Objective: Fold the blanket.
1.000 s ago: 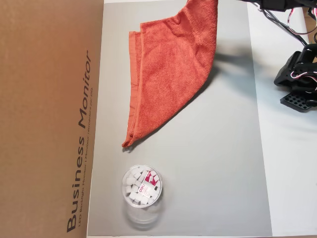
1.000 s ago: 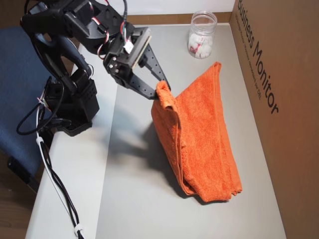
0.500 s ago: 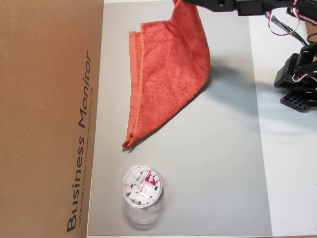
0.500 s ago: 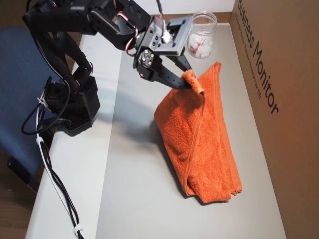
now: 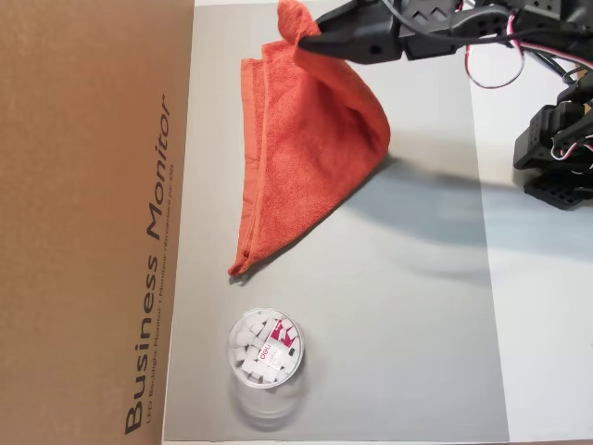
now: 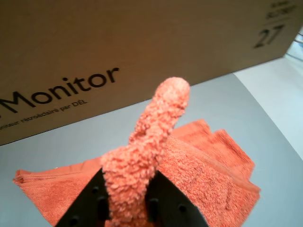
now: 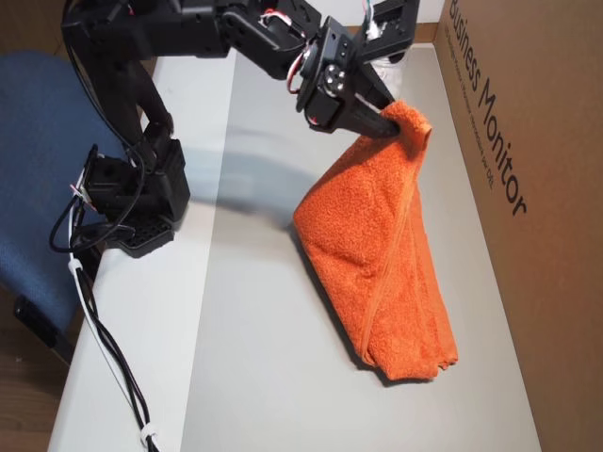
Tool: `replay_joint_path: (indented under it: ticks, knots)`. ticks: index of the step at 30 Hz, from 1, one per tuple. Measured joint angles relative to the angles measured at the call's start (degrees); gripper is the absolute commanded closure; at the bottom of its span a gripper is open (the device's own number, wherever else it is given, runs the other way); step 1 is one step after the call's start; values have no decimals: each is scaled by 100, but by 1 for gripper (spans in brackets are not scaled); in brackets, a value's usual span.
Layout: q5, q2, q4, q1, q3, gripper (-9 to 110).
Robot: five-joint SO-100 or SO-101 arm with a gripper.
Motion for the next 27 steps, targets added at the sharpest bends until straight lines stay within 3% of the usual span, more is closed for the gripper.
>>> replay_joint_path:
  ticks: [16,27]
  knots:
    - [-1160,-2021,-105,-1081,-1854,100]
    - [-2118,-2813,-949,-1872,-1960,100]
